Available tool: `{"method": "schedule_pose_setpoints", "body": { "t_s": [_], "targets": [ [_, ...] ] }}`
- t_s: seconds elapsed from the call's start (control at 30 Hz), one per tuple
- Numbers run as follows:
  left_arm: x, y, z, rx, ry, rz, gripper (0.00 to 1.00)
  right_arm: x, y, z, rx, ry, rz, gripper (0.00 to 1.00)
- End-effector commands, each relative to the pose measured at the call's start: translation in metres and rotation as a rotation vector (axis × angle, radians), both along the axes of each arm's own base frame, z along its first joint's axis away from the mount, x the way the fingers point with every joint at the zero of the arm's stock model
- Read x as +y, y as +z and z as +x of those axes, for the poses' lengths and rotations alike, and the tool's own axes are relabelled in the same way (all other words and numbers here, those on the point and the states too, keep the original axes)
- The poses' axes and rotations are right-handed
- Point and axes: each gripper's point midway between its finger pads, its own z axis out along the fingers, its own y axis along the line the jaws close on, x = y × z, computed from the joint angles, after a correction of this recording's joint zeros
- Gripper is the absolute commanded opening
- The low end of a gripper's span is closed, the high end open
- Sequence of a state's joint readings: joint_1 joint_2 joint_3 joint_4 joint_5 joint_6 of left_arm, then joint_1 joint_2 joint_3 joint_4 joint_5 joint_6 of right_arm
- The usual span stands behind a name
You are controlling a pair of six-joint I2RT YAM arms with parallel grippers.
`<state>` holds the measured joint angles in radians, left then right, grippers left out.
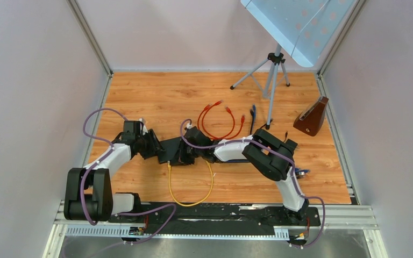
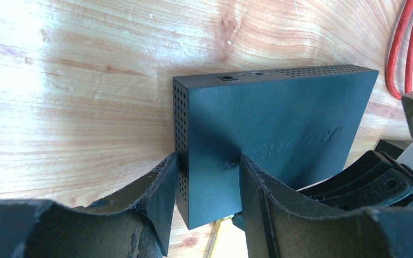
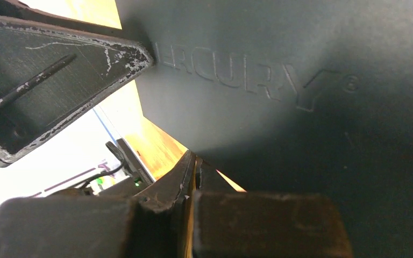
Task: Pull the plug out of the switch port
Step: Pull the connector from the switch port, then pick up the connector from the center of the board.
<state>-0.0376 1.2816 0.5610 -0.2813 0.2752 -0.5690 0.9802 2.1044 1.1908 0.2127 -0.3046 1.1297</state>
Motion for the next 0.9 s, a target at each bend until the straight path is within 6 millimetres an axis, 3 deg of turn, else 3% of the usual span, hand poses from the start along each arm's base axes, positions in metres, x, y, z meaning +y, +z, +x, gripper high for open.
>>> {"method": "schedule_pose_setpoints", "body": {
  "t_s": [0.0, 0.37, 0.47, 0.67, 0.8, 0.87],
  "targets": [
    [-0.005, 0.004, -0.007, -0.005, -0.030, -0.014, 0.53, -0.023, -0.012, 0.022, -0.137, 0.017, -0.119, 0.00],
    [-0.003, 0.006, -0.007, -0.007, -0.028, -0.005, 0.55, -0.027, -0.001, 0.017, -0.150, 0.063, -0.122, 0.01],
    [-0.003, 0.009, -0.008, -0.017, -0.023, -0.003, 0.58, -0.024, 0.009, 0.010, -0.146, 0.108, -0.096, 0.11],
    [0.008, 0.040, -0.002, -0.120, 0.029, 0.043, 0.76, -0.030, 0.030, -0.017, -0.263, 0.256, -0.057, 0.31],
    [0.025, 0.070, -0.006, -0.211, 0.124, 0.098, 0.97, -0.034, 0.041, -0.039, -0.306, 0.376, -0.030, 0.36],
    [0.035, 0.083, -0.009, -0.253, 0.177, 0.127, 0.99, -0.032, 0.040, -0.052, -0.323, 0.431, -0.043, 0.36]
  ]
}}
